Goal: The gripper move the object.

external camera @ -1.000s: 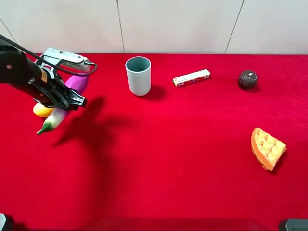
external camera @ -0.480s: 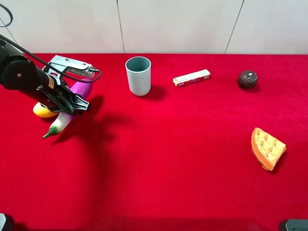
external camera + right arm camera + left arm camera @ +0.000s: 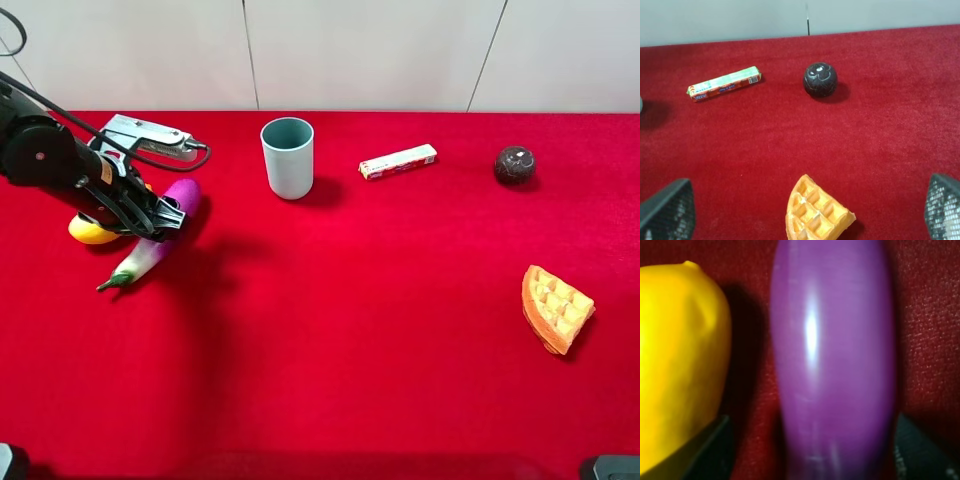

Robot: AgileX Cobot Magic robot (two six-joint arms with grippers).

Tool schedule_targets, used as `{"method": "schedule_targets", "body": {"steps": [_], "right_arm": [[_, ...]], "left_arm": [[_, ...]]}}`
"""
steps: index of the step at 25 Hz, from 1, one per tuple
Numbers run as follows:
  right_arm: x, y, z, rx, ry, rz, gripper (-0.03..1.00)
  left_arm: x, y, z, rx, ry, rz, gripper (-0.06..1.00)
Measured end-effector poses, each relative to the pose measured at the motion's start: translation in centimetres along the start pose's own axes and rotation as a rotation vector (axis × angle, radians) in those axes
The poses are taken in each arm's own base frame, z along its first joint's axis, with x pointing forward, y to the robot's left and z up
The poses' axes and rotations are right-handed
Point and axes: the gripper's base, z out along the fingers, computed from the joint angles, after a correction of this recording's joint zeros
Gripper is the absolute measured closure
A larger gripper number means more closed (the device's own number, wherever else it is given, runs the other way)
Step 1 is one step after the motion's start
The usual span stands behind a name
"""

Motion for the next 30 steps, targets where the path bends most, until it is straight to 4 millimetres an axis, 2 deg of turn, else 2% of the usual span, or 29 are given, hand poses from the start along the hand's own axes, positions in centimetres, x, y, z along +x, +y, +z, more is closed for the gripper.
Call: {"method": "schedule_targets", "body": {"steps": [16, 23, 30], "right_arm": [[0.0, 0.0, 0.0, 0.0, -0.001, 0.0, 0.27], [0.0, 0.0, 0.0, 0.0, -0.001, 0.0, 0.27], [0.0, 0.0, 0.0, 0.0, -0.001, 0.0, 0.27]], "left_arm": [[-0.1, -0.3, -0.2, 0.018, -0.006, -0.064, 0.18], [-0.2, -0.7, -2.1, 0.015, -0.012, -0.055, 0.18], [0.3, -1.3, -5.8, 0.025, 0.03, -0.117, 0.17]]}}
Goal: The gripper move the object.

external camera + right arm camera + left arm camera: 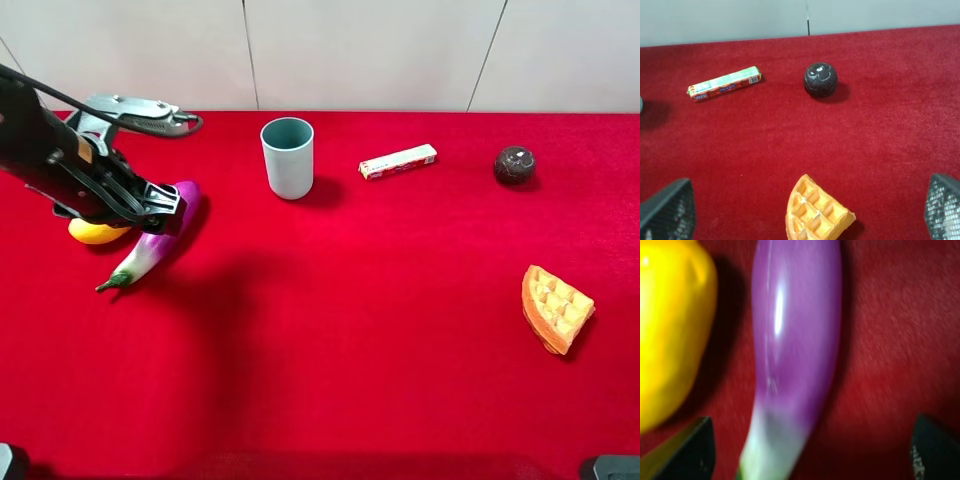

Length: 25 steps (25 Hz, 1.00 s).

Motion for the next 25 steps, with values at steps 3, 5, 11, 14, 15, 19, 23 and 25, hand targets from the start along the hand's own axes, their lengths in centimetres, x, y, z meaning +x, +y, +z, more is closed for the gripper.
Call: {"method": "schedule_targets", "body": {"steps": [3, 5, 11, 14, 15, 19, 23, 25], "right_arm": [[0.0, 0.0, 0.0, 0.0, 0.0, 0.0, 0.27], [0.0, 0.0, 0.0, 0.0, 0.0, 0.0, 0.27], [0.0, 0.0, 0.0, 0.0, 0.001, 0.0, 0.27], [0.0, 0.0, 0.0, 0.0, 0.001, 0.0, 0.27], [0.0, 0.0, 0.0, 0.0, 0.001, 0.0, 0.27], [0.0, 0.0, 0.0, 0.0, 0.001, 0.0, 0.27], [0.0, 0.0, 0.0, 0.0, 0.001, 0.0, 0.27], [0.0, 0.0, 0.0, 0.0, 0.001, 0.0, 0.27]], "left_arm": [[0.4, -0.1, -1.7, 0.025, 0.025, -0.013, 0.17], [0.5, -0.2, -2.9, 0.042, 0.051, -0.011, 0.17], [-0.3, -0.5, -6.4, 0.074, 0.164, 0.01, 0.17], [-1.0, -0.6, -8.1, 0.077, 0.212, 0.024, 0.17], [-1.1, -0.6, -8.6, 0.078, 0.234, 0.034, 0.17], [-1.6, -0.8, -10.3, 0.103, 0.303, 0.07, 0.17], [-1.9, -0.9, -11.7, 0.119, 0.344, 0.103, 0.11], [-2.2, -1.0, -12.2, 0.126, 0.319, 0.117, 0.09]]}}
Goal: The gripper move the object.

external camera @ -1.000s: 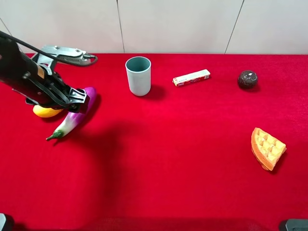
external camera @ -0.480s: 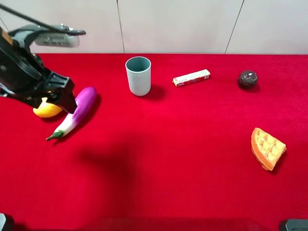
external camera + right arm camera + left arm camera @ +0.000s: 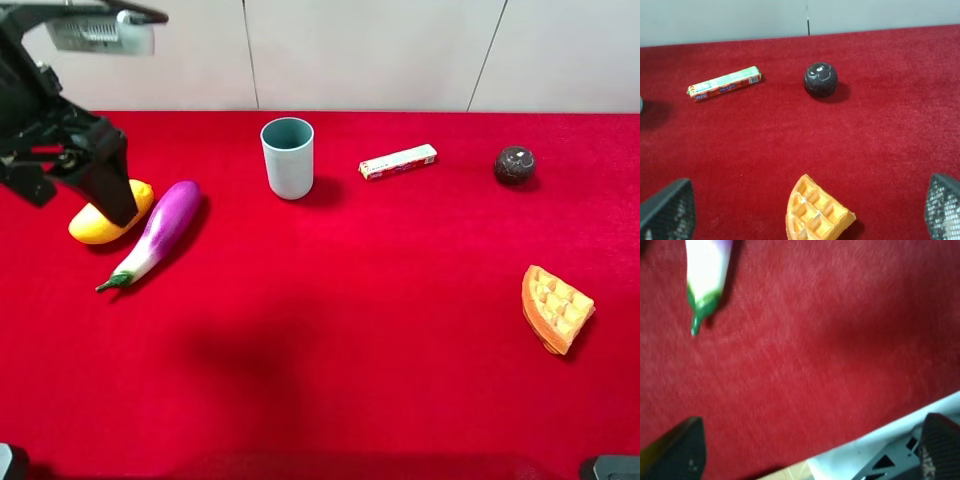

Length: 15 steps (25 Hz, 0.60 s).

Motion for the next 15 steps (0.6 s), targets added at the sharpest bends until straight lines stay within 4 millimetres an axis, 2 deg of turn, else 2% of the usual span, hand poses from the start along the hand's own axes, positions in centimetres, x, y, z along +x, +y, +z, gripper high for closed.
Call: {"method": "schedule_targets", "body": {"steps": [6, 10, 15], "right_arm": [[0.0, 0.0, 0.0, 0.0, -0.001, 0.0, 0.27], [0.0, 0.0, 0.0, 0.0, -0.001, 0.0, 0.27], [0.0, 0.0, 0.0, 0.0, -0.001, 0.0, 0.27]], "left_arm": [[1.9, -0.3, -2.7, 0.028, -0.111, 0.023, 0.07], [4.4, -0.3, -5.5, 0.02, -0.242, 0.038, 0.07], [8.6, 0.0, -8.9, -0.023, -0.432, 0.068, 0.07]]}}
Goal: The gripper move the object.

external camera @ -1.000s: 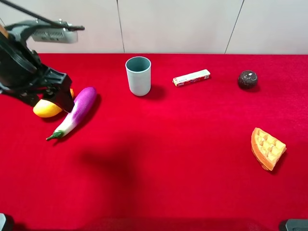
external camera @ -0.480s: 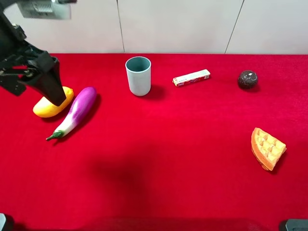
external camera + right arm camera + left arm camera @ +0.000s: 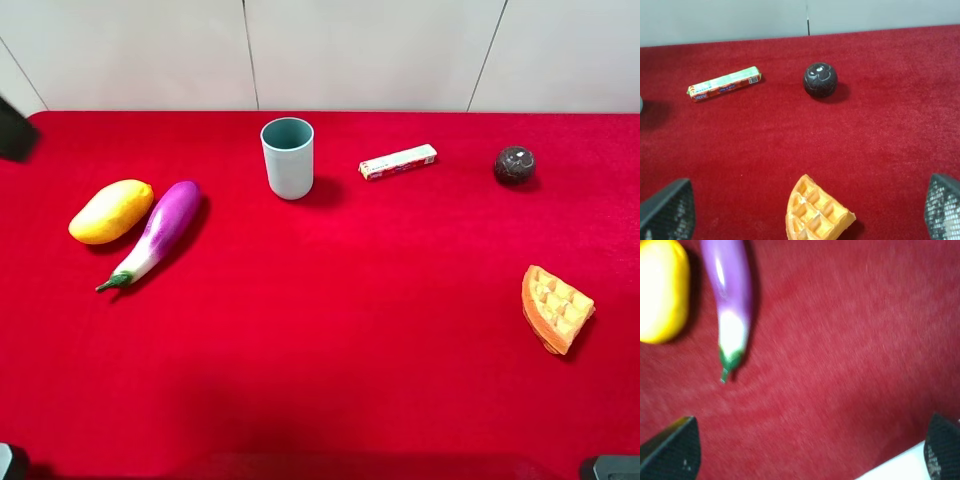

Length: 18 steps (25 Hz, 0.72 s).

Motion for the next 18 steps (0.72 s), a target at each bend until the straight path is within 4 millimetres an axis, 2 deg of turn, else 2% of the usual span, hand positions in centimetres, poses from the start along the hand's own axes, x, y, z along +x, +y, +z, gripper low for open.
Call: {"method": "schedule_targets", "body": {"steps": [4, 7, 18], "right_arm": [[0.0, 0.0, 0.0, 0.0, 0.0, 0.0, 0.27], [0.0, 0.0, 0.0, 0.0, 0.0, 0.0, 0.27], [0.0, 0.0, 0.0, 0.0, 0.001, 0.0, 0.27]], "left_arm": [[2.9, 0.2, -2.5, -0.031, -0.111, 0.046, 0.06], [5.1, 0.2, -3.1, -0.035, -0.157, 0.054, 0.02], [12.0, 0.6, -2.0, -0.072, -0.24, -0.041, -0.03]]}}
